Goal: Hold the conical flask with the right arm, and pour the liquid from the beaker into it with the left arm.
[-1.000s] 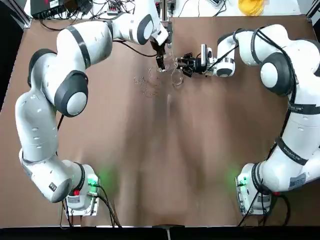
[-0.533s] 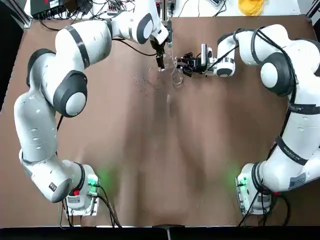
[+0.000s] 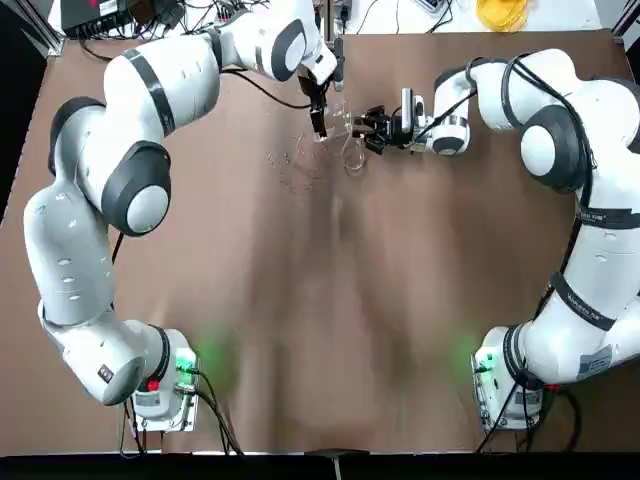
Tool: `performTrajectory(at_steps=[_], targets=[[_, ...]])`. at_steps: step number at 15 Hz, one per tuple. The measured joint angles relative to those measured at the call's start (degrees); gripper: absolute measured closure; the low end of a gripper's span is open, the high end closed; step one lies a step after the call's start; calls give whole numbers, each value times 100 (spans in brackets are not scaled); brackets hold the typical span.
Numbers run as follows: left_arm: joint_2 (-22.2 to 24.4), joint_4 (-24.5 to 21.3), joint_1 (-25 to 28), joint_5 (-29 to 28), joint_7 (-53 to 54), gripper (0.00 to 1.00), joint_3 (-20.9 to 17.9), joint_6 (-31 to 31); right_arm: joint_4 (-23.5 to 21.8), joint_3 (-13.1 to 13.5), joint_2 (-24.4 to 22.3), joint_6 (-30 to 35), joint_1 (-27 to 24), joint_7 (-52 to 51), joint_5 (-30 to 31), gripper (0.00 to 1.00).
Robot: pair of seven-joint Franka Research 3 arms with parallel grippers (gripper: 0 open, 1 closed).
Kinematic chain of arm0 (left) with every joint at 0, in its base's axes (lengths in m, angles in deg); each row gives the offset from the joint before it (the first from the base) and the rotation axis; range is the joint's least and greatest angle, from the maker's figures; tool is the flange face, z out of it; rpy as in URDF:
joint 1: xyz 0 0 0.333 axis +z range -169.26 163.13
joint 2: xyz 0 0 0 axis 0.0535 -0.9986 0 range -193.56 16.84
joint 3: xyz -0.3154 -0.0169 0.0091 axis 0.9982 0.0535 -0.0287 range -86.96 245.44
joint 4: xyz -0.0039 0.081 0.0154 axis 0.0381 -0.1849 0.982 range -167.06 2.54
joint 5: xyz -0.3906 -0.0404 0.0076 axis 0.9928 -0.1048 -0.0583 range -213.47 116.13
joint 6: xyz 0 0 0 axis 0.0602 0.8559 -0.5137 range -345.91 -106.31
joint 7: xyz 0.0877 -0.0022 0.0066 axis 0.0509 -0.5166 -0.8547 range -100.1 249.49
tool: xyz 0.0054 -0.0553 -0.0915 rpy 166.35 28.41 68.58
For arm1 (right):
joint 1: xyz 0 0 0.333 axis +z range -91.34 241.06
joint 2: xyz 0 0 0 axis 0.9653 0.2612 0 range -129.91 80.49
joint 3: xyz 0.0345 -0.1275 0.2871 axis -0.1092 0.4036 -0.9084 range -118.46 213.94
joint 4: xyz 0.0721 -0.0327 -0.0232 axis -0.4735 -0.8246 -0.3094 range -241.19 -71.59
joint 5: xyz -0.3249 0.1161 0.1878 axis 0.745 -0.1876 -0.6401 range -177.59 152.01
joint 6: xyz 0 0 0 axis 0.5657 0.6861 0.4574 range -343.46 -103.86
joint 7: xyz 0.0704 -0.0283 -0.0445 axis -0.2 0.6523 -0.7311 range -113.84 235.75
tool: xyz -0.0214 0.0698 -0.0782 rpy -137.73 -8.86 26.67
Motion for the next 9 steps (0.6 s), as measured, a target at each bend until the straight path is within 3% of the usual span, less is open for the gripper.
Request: performTrajectory(at_steps=[9], targets=[[5,170,-192,-496,-478,4,-7,224,-9,-1,0,-78,111,0,-4,60]])
